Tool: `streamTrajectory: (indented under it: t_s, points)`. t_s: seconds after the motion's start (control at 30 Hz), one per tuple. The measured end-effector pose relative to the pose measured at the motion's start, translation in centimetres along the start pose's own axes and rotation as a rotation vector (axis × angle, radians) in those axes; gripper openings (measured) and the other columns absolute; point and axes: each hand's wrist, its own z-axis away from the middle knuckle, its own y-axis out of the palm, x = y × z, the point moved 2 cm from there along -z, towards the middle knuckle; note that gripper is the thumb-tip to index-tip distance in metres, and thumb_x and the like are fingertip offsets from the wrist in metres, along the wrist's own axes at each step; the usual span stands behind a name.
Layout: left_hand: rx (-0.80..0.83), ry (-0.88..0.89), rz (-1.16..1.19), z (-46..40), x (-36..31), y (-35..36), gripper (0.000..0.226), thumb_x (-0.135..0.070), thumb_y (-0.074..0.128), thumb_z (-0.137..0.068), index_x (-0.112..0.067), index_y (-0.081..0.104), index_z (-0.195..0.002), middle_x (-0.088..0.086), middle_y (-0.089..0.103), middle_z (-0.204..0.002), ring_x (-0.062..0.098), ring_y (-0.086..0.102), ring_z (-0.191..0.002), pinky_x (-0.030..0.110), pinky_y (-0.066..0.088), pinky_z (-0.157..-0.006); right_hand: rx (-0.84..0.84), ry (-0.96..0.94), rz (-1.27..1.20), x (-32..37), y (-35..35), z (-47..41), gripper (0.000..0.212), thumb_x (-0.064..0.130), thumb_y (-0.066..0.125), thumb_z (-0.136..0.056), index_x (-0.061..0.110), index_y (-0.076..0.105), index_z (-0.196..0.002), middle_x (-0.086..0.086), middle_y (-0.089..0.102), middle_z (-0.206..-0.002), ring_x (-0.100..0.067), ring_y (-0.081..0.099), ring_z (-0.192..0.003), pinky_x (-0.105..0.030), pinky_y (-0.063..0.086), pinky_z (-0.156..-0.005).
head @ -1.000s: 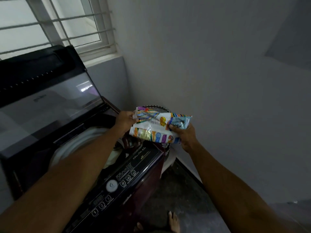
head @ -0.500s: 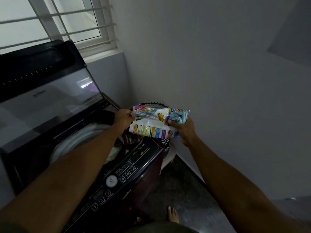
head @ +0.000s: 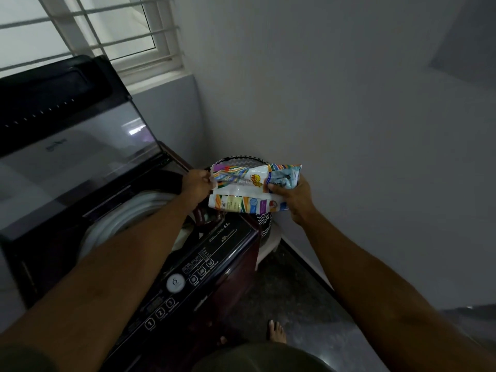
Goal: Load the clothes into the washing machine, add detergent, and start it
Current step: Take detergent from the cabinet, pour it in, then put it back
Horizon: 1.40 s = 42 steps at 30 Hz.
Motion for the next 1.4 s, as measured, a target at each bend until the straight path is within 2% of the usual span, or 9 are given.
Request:
streamTrajectory:
  t_s: [0.17,0.23,0.37,0.47,0.57,0.73,0.87,1.13,1.4]
  points:
    - [-0.036,-0.040,-0.002,0.2,0.0,-0.2,0.021,-0.012,0.074,-0.084,0.001,0.071,-0.100,0.015,0.071,-0.099,0.023,0.065,-0.091,0.024,0.043,-0.071,0.017,-0.057,0.061,0.1,0.4,-0.7,0.049,-0.012,0.075,-0.071,-0.011,0.056,-0.115,-0.023,0.069,-0.105,-0.021,0.072,-0.080,-0.031,0.058,-0.061]
    - [-0.046,-0.042,0.009,0.3,0.0,-0.4,0.022,-0.011,0.075,-0.082,0.002,0.071,-0.099,0.016,0.071,-0.100,0.025,0.066,-0.093,0.024,0.045,-0.072,0.016,-0.077,0.097,0.1,0.4,-1.1,0.048,-0.011,0.076,-0.071,-0.008,0.057,-0.114,-0.021,0.070,-0.105,-0.021,0.072,-0.081,-0.032,0.059,-0.062]
    - [-0.043,-0.056,0.012,0.5,0.0,-0.5,0.022,-0.013,0.077,-0.081,0.000,0.072,-0.098,0.013,0.071,-0.098,0.015,0.060,-0.083,0.024,0.044,-0.071,0.013,-0.086,0.135,0.0,0.0,-1.8,0.048,-0.009,0.079,-0.070,-0.004,0.059,-0.113,-0.017,0.071,-0.104,-0.024,0.072,-0.085,-0.036,0.060,-0.065]
    - [-0.055,-0.065,0.016,0.6,0.0,-0.6,0.024,-0.015,0.079,-0.079,-0.001,0.073,-0.097,0.015,0.072,-0.097,0.023,0.067,-0.089,0.026,0.048,-0.073,0.011,-0.091,0.154,-0.1,0.0,-2.0,0.050,-0.007,0.079,-0.069,-0.004,0.058,-0.114,-0.018,0.071,-0.105,-0.028,0.072,-0.088,-0.037,0.060,-0.065]
    - [-0.061,-0.083,-0.015,0.8,-0.1,-0.7,0.028,-0.017,0.081,-0.078,-0.002,0.073,-0.100,0.016,0.072,-0.099,0.028,0.068,-0.094,0.033,0.054,-0.082,0.012,-0.089,0.151,-0.2,0.1,-2.2,0.051,-0.007,0.079,-0.069,-0.005,0.058,-0.115,-0.019,0.071,-0.105,-0.028,0.072,-0.086,-0.037,0.060,-0.064]
    - [-0.051,-0.084,-0.050,1.2,-0.3,-1.0,0.034,-0.017,0.081,-0.077,-0.002,0.072,-0.107,0.016,0.071,-0.104,0.028,0.067,-0.097,0.033,0.051,-0.086,0.006,-0.097,0.202,-0.5,0.2,-2.6,0.052,-0.002,0.083,-0.067,0.001,0.060,-0.113,-0.016,0.072,-0.104,-0.033,0.071,-0.092,-0.053,0.059,-0.070]
    - [-0.057,-0.095,-0.036,1.4,-0.2,-1.1,0.035,-0.016,0.081,-0.077,-0.003,0.072,-0.108,0.016,0.072,-0.105,0.027,0.067,-0.098,0.033,0.052,-0.087,0.008,-0.134,0.254,-0.4,0.2,-3.2,0.053,0.005,0.087,-0.063,0.004,0.062,-0.109,-0.014,0.072,-0.103,-0.033,0.071,-0.093,-0.056,0.058,-0.074]
    - [-0.060,-0.114,-0.022,1.5,-0.1,-1.3,0.034,-0.015,0.081,-0.077,-0.003,0.072,-0.108,0.015,0.072,-0.105,0.025,0.067,-0.098,0.031,0.051,-0.085,0.005,-0.149,0.251,-0.7,0.3,-3.3,0.051,0.003,0.085,-0.067,0.000,0.061,-0.112,-0.016,0.072,-0.104,-0.032,0.071,-0.092,-0.054,0.059,-0.074]
    - [-0.076,-0.120,-0.018,1.3,0.5,-1.7,0.036,-0.014,0.082,-0.076,-0.004,0.072,-0.109,0.014,0.072,-0.105,0.025,0.067,-0.100,0.033,0.053,-0.090,0.027,-0.167,0.291,-1.0,0.8,-3.9,0.053,0.017,0.089,-0.062,0.007,0.064,-0.109,-0.013,0.073,-0.103,-0.032,0.071,-0.092,-0.057,0.058,-0.073]
